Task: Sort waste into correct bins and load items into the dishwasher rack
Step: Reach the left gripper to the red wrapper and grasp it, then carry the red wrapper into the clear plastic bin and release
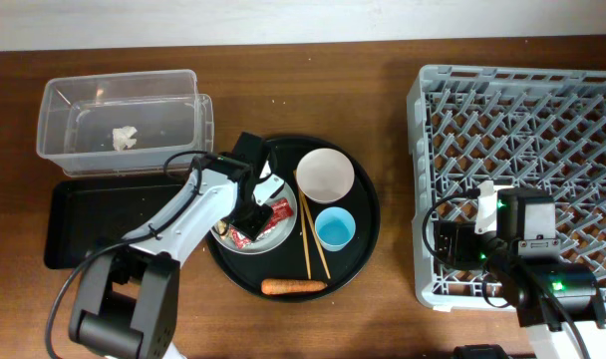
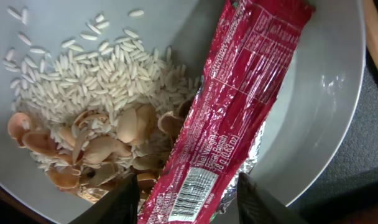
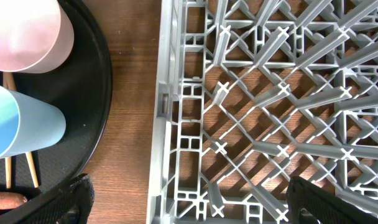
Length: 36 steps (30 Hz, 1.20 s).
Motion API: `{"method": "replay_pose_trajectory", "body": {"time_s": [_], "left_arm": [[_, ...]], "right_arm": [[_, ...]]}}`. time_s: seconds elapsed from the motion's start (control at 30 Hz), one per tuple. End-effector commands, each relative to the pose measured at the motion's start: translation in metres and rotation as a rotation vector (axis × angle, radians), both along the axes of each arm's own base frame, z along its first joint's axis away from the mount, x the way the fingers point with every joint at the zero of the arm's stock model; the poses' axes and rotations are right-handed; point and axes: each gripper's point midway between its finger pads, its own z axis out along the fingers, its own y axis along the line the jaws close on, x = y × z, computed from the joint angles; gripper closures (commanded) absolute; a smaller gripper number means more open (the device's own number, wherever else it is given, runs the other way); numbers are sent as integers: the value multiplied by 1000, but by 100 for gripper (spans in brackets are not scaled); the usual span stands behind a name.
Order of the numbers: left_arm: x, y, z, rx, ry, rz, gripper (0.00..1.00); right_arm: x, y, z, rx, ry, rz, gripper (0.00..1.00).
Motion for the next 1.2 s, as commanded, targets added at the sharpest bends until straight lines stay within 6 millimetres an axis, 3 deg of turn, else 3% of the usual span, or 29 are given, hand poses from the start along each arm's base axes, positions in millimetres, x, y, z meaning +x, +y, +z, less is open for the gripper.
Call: {"method": "replay_pose_trajectory", "body": {"time_s": [0.0, 0.1, 0.17, 0.37, 0.47, 0.63, 0.83, 0.97, 1.07, 1.13, 1.17], "left_arm": [[-7, -3, -7, -9, 39, -8, 55], [-8, -3, -7, -12, 41, -9, 63], [-8, -3, -7, -13, 42, -5, 76], [-16, -15, -6, -83, 86, -8, 82], [-19, -20, -6, -111, 101, -8, 99], [-16, -20, -3, -113, 90, 8, 99], [19, -32, 63, -192, -110, 33, 100], [29, -12, 86, -109, -228, 81, 100], [49, 13, 110, -85, -321, 168, 100], [94, 59, 148, -128, -476, 357, 100], [106, 74, 156, -136, -529, 397, 100]], "right_arm": [[3, 2, 8, 10, -22, 2, 2], [3, 2, 8, 10, -22, 2, 2], [3, 2, 8, 10, -22, 2, 2], [3, 2, 8, 9, -22, 2, 2], [3, 2, 8, 10, -22, 2, 2], [3, 2, 8, 10, -22, 2, 2], [2, 2, 7, 9, -20, 2, 2], [2, 2, 7, 10, -20, 2, 2], [2, 2, 7, 9, -20, 2, 2], [2, 2, 7, 9, -20, 2, 2], [2, 2, 7, 10, -20, 2, 2]]}}
